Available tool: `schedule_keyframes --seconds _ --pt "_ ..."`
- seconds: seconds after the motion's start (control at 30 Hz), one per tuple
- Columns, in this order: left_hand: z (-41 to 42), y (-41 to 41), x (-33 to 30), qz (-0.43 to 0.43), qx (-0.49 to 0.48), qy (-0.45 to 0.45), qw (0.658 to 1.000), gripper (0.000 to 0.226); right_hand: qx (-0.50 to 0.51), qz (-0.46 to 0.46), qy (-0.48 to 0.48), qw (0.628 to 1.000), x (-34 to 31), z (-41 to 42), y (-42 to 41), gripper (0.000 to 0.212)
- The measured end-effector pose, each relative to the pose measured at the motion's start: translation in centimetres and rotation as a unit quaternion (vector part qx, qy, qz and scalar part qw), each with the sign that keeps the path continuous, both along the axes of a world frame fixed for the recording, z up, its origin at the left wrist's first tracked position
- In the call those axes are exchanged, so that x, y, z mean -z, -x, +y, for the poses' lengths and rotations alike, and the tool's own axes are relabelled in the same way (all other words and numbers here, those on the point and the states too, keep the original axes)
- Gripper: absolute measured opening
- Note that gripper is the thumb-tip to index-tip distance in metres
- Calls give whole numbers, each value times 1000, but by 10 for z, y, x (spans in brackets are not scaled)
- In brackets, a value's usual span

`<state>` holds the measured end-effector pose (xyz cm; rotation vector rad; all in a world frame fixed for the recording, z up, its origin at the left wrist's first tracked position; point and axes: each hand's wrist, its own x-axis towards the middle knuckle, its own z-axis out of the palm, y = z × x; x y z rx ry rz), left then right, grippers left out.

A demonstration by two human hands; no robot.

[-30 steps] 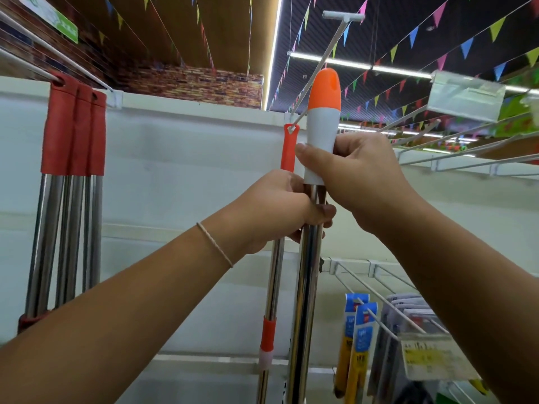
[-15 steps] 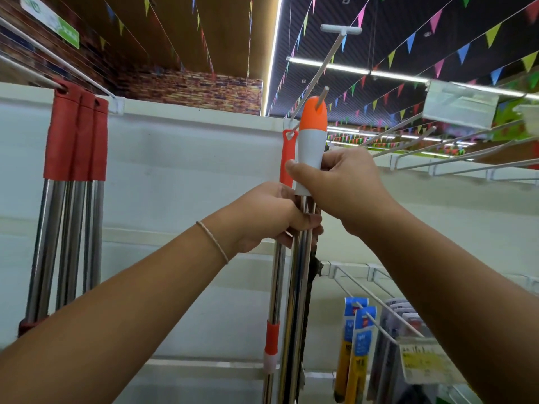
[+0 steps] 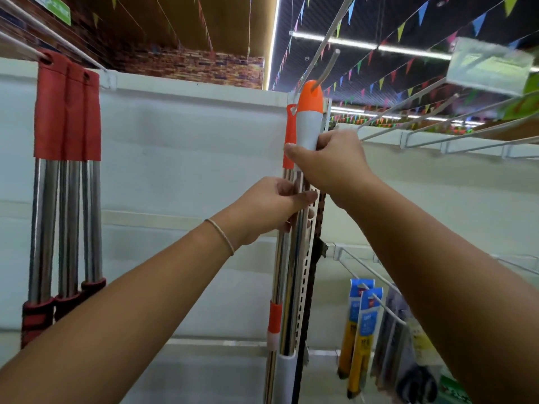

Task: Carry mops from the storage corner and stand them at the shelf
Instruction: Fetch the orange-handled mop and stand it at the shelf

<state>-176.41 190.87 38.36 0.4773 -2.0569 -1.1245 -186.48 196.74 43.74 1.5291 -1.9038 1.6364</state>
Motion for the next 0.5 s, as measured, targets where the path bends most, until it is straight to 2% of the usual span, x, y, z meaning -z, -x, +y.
schedule_keyframes --seconds 0.2,0.4,0.5 --pt "-18 11 14 -8 -13 -20 1000 41 8 -27 -36 999 -6 -14 4 31" --pt "-32 21 25 -38 -41 -6 998 39 20 -45 -43 998 -7 -35 9 31" --pt "-39 25 32 -60 -54 14 997 39 34 -67 -46 996 -10 -47 12 38"
